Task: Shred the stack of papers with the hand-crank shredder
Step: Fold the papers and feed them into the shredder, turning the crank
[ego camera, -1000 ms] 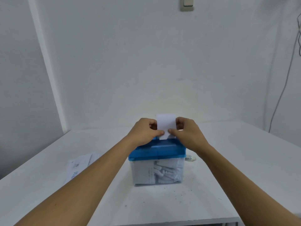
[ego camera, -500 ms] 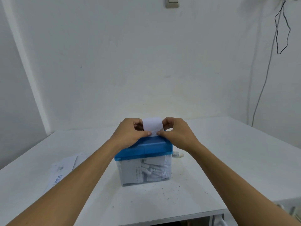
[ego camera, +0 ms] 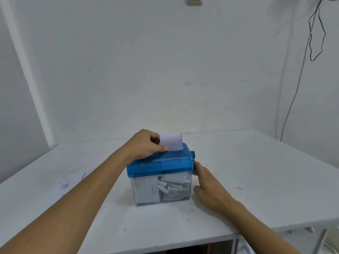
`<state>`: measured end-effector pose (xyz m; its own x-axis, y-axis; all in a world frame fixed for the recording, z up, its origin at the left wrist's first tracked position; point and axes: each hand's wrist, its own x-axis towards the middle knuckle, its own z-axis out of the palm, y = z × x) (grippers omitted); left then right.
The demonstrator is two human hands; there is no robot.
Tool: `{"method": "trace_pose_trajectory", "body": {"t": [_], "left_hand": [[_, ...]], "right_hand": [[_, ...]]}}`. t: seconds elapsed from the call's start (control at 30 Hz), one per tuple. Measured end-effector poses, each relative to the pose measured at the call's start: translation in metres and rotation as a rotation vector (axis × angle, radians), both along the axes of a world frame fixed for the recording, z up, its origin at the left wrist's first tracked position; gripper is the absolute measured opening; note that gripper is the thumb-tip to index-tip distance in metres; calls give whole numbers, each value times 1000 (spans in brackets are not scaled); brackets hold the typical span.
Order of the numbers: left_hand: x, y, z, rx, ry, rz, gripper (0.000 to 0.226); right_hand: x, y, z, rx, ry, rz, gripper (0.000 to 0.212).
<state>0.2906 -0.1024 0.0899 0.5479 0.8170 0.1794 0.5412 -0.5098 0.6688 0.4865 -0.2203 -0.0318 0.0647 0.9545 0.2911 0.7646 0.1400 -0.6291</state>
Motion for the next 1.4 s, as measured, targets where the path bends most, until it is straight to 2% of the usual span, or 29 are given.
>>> {"method": "trace_pose_trajectory", "body": {"t": [0.07,0.23,0.4,0.57,0.67,0.73,0.8,0.9,1.0,1.1,1.17,1.3,1.4], "left_hand": [[0,-1,4,-31,17,-1,18],[4,-4,5,-3,62,24,15],[9,-8,-13,137,145,75,15],[10,-14,-22,233,193,130,23],[10,-21,-21,226,214,136,56],[11,-25,-20,239,251,144,79],[11,-27,-21,249,269,141,86],[11,-27,-20,250,267,128,87],[10,-29,-19,243,250,122,87],[10,-29,-20,269,249,126,85],[10,-30,-21,284,250,120,85],[8,-28,-21,299,240,107,84],[9,-26,-22,311,232,101,86]], "right_hand": [[-1,2,-6,14,-128,-60,75],[-7,8,-4,49,-342,-202,31],[-11,6,14,-51,-628,-302,17],[-14,-6,38,-113,-746,-294,24],[-17,-11,48,-177,-774,-267,27],[-19,-13,52,-204,-767,-253,27],[-20,-12,52,-235,-735,-249,26],[-19,-14,66,-319,-667,-205,28],[-15,-13,100,-499,-619,-93,31],[-10,-5,132,-645,-375,-62,36],[-7,-1,150,-700,-312,-60,37],[3,12,170,-649,-224,-83,35],[8,21,174,-477,-181,-134,46]]}}
